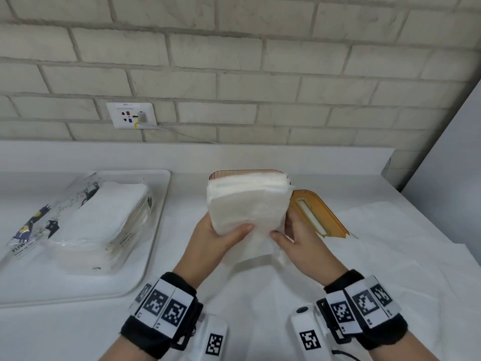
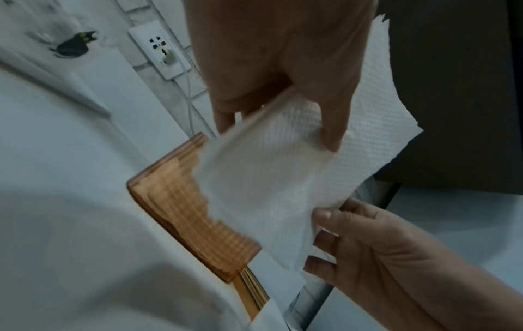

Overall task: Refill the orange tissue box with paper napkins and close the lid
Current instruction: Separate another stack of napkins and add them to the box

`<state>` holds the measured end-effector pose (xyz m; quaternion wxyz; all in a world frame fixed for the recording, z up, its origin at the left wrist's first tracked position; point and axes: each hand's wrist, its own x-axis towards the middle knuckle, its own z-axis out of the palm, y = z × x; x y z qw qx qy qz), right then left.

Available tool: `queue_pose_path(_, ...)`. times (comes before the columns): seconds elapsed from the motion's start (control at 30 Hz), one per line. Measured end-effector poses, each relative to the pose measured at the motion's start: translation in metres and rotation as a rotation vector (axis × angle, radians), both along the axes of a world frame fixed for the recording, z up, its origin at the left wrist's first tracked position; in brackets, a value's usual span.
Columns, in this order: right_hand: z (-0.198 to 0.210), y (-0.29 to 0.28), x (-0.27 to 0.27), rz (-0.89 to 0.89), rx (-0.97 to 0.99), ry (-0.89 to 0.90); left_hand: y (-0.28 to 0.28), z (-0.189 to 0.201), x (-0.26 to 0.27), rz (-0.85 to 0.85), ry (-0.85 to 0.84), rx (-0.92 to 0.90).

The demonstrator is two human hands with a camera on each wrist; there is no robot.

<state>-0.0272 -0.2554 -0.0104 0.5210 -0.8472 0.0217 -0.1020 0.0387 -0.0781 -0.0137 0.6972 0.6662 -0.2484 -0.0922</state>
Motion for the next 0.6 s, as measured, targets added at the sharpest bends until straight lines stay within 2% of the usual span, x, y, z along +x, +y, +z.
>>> queue_pose_path(0.13, -0.021, 0.004, 0.001, 0.064, -0.017, 0.138, 0.001, -0.015, 0.003, -0.130, 0.051, 0.159)
queue_pose_path(0.27, -0.029, 0.012, 0.004, 0.043, -0.053, 0.125, -0.005, -0.024, -0.002, -0.093, 0.055, 0.197)
queue_pose_path(0.4, -0.022, 0.008, 0.002, -0.015, 0.006, 0.051, -0.005, -0.014, -0.006, -0.003, 0.042, 0.148)
queue_pose_path(0.47, -0.021, 0.005, 0.000, 0.013, 0.071, 0.110, -0.006, -0.010, -0.009, 0.016, 0.054, 0.104)
queue_pose_path(0.6, -0.025, 0.002, -0.007, 0.016, 0.388, 0.243, -0.006, -0.007, -0.010, 0.095, 0.300, -0.158)
